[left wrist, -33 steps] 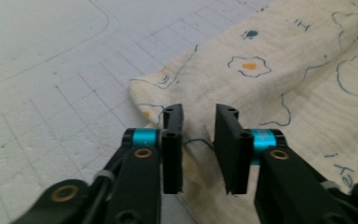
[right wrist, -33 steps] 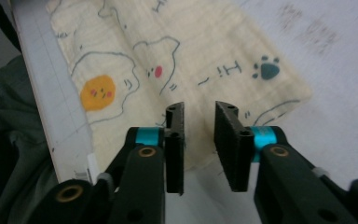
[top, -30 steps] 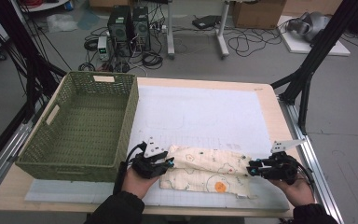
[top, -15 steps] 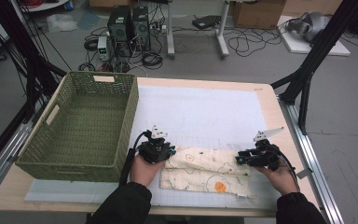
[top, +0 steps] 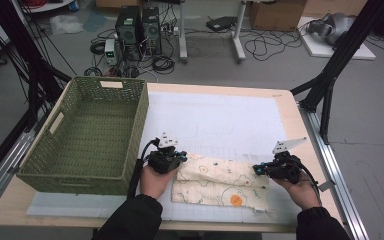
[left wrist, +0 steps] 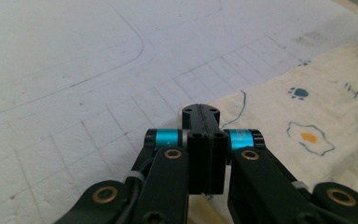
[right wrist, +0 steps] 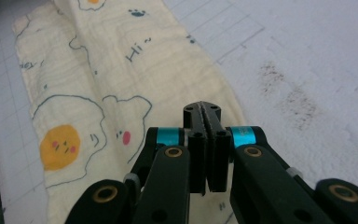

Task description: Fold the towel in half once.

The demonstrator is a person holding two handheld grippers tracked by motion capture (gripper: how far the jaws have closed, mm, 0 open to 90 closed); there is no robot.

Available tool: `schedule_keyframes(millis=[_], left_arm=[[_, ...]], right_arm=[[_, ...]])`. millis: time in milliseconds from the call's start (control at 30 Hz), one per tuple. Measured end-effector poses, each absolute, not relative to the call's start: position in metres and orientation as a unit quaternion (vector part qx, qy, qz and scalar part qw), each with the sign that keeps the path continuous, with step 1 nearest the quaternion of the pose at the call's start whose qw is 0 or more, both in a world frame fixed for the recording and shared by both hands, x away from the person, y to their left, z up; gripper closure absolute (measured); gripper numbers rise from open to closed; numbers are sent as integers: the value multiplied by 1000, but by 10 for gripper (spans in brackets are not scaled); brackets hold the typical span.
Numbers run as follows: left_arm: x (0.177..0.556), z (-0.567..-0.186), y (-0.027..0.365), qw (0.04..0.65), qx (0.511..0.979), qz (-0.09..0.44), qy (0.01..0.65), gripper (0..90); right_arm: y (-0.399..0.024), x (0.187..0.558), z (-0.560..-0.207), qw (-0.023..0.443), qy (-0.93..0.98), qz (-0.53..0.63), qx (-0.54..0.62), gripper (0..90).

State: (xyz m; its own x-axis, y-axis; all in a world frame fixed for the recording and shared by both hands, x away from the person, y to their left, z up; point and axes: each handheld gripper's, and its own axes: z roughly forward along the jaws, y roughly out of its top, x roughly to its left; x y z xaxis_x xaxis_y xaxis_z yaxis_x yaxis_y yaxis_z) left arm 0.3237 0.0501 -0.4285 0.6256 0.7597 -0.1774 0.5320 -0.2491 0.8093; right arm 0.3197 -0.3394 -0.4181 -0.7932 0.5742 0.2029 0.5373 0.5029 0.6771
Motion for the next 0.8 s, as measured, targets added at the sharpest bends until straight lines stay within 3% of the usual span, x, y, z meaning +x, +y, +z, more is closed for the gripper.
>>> schedule_keyframes(millis=[167,200,267,367,433,533,800], left_arm=[[326,-431,50,445,780,134,418,896],[326,-431,49,447,780,133,419,896],[325,-430,49,451,775,142,420,896],[325,-427,51,461,768,140,422,896],[323,-425,51,467,767,137,417,896],[319,-420,52,469,770,142,408,897],[310,-404,60,493,759,148,399,897]], right_arm=[[-342,324,-421,36,870,363,331,855],[-342,324,-422,39,871,360,332,833],[-342,326,-424,53,871,352,339,700],[-341,332,-428,42,869,352,345,654],[-338,333,-431,43,870,350,344,693],[-334,329,-429,46,880,339,330,876],[-341,316,-415,68,866,369,330,884]])
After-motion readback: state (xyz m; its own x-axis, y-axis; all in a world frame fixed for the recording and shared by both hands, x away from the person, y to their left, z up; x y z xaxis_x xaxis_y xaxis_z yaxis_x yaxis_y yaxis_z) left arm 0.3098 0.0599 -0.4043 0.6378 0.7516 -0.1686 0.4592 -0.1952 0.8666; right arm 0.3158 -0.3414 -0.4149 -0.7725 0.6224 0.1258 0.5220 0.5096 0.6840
